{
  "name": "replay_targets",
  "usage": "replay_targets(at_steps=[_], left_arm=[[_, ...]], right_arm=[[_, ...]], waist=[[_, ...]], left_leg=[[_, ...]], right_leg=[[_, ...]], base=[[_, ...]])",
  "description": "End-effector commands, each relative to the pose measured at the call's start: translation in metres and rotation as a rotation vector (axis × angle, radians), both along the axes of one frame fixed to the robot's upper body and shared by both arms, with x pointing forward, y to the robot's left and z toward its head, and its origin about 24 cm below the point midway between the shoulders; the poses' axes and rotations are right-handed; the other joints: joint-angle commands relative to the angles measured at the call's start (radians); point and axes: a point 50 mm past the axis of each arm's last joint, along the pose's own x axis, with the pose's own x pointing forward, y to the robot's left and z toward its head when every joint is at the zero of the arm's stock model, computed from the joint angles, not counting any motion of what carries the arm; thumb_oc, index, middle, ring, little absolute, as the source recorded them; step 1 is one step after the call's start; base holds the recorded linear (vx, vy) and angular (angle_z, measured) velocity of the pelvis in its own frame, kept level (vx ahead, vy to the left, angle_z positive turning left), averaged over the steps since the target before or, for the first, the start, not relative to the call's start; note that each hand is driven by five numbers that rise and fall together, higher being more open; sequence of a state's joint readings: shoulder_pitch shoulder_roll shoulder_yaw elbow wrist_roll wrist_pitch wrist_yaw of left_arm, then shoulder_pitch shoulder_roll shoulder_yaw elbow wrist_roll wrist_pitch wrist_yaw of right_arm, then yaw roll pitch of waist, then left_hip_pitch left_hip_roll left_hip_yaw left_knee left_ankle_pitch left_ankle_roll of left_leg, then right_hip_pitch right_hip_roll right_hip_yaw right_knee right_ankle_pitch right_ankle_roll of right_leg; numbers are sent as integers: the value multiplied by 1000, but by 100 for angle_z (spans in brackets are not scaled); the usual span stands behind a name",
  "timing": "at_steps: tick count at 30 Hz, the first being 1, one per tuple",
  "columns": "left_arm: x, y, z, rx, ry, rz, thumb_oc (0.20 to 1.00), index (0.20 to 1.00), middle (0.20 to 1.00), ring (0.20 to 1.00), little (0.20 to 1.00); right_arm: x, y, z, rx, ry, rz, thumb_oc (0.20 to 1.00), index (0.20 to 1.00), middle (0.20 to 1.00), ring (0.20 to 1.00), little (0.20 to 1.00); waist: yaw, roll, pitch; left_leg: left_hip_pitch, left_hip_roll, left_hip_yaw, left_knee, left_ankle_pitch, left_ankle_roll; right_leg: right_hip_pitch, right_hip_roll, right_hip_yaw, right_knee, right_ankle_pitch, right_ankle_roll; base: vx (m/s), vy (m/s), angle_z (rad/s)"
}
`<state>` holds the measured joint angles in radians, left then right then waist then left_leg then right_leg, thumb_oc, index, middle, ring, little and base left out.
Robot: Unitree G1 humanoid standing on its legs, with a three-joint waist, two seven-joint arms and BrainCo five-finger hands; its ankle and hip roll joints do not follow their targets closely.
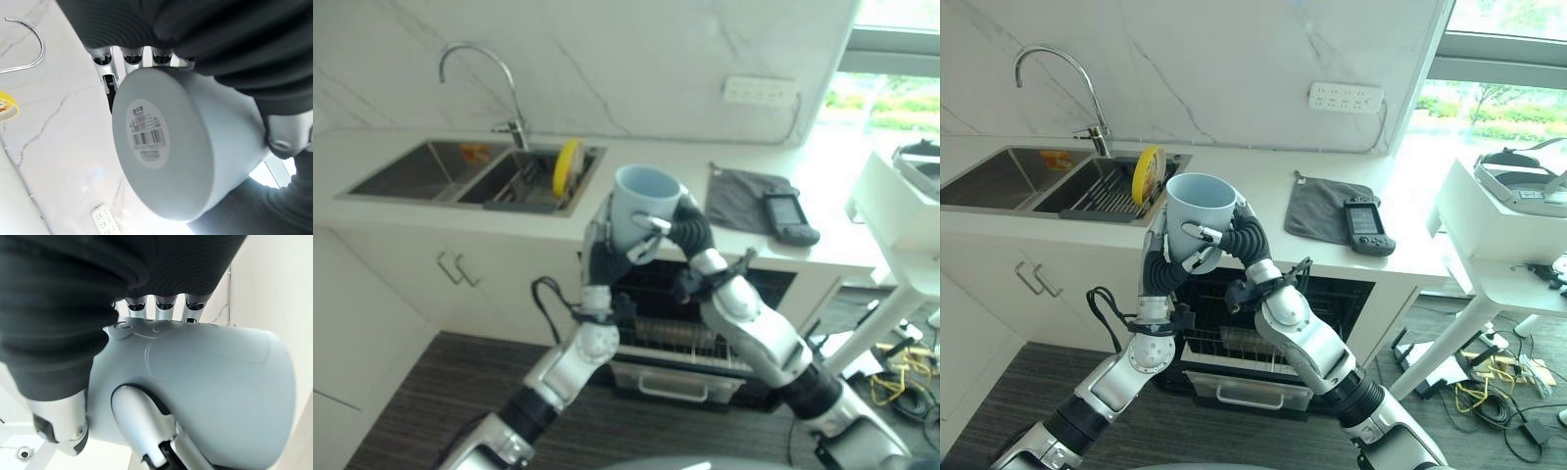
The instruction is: Place the dishes in the dishwasher.
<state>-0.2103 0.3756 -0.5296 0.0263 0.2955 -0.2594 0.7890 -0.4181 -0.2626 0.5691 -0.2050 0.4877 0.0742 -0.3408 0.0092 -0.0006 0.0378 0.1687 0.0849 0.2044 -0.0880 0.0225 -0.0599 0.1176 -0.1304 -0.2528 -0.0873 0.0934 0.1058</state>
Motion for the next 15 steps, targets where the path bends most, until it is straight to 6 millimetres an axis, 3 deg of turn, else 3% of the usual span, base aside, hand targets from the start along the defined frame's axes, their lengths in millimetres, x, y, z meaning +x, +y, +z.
replay_targets(at_steps=[1, 14, 15], left_arm=[[5, -30, 27, 91, -169, -182, 200, 200, 200, 200, 200], [8, -28, 24, 29, -123, -172, 200, 200, 200, 200, 200], [7, -27, 23, 19, -117, -175, 332, 332, 332, 332, 332]], right_arm=[[1, 20, 51, 65, -211, 81, 200, 200, 200, 200, 200], [2, 17, 53, 34, -264, 49, 200, 200, 200, 200, 200], [1, 16, 53, 36, -263, 42, 200, 200, 200, 200, 200]], waist=[[15, -37, 7], [19, -39, 9], [20, -39, 10]], left_leg=[[3, 1, 1, 1, -55, 36], [3, 3, -2, 1, -53, 35], [3, 3, -1, 1, -53, 35]], right_leg=[[27, -25, 16, 0, -33, 23], [30, -23, 13, 0, -34, 21], [30, -24, 12, 0, -34, 21]], base=[[0, 0, 0], [0, 0, 0], [0, 0, 0]])
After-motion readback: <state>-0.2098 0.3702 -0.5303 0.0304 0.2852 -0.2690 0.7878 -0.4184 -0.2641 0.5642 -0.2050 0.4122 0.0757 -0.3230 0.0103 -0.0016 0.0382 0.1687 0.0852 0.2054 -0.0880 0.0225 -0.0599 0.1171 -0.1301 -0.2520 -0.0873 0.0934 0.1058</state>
